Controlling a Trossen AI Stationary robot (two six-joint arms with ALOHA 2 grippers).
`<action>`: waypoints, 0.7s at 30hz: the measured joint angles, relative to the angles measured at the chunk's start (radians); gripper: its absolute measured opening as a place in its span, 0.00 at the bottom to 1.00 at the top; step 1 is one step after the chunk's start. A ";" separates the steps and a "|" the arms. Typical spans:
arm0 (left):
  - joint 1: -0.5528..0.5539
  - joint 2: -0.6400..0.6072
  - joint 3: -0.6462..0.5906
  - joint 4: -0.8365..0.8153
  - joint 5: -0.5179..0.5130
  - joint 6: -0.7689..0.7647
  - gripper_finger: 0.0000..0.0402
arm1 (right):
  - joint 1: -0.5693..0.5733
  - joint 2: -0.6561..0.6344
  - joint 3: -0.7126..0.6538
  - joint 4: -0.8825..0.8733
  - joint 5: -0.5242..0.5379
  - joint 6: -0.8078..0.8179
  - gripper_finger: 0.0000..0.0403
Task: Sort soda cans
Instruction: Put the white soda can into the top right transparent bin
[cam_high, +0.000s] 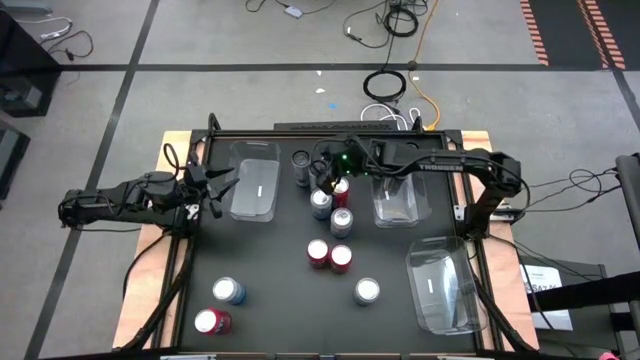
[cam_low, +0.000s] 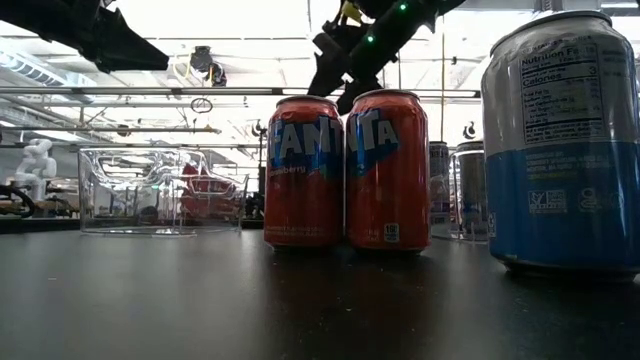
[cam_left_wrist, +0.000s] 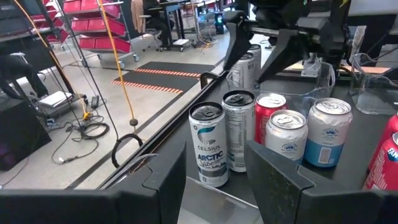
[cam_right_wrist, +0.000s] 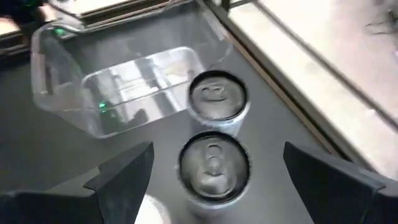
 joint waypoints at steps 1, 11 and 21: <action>0.000 0.000 0.000 0.000 0.000 0.000 0.43 | -0.004 0.006 0.000 -0.011 -0.018 0.012 0.87; 0.000 0.000 0.000 0.000 0.000 0.000 0.43 | -0.018 0.098 0.001 -0.058 -0.024 0.024 0.87; 0.000 0.000 0.000 0.000 0.000 -0.001 0.43 | -0.027 0.155 0.000 0.012 -0.025 0.022 0.87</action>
